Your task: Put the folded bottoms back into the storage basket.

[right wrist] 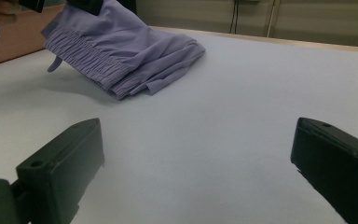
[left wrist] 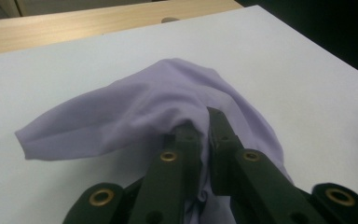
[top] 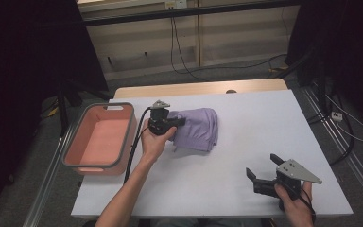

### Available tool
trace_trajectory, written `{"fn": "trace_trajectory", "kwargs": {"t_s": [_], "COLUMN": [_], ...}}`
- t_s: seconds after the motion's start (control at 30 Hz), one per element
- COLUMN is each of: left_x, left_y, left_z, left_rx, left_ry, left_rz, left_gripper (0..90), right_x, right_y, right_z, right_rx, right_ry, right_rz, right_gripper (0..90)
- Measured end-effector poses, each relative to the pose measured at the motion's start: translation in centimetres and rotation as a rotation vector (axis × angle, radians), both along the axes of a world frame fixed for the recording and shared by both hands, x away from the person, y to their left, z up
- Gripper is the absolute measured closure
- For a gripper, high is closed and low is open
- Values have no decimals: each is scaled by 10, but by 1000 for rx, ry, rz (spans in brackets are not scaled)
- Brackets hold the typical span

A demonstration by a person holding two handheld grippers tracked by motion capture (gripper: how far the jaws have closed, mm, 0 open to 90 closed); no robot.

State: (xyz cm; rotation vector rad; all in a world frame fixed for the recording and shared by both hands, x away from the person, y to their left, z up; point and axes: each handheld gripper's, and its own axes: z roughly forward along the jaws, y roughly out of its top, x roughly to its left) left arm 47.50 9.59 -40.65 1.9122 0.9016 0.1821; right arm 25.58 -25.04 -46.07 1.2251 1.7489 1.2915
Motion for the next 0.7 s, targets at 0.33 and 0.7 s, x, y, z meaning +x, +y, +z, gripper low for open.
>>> {"fn": "trace_trajectory", "kwargs": {"t_s": [0.33, 0.7], "left_x": [-7, -11], "left_y": [8, 22], "left_z": [15, 27], "left_rx": [-32, -42], "left_ry": [-41, -72], "left_rz": [2, -12], "left_gripper": [858, 859], "right_x": [0, 0], "right_y": [0, 0], "right_z": [0, 0], "right_rx": [-4, -7], "right_ry": [3, -1], "right_rz": [2, 1], "right_gripper": [23, 23]}}
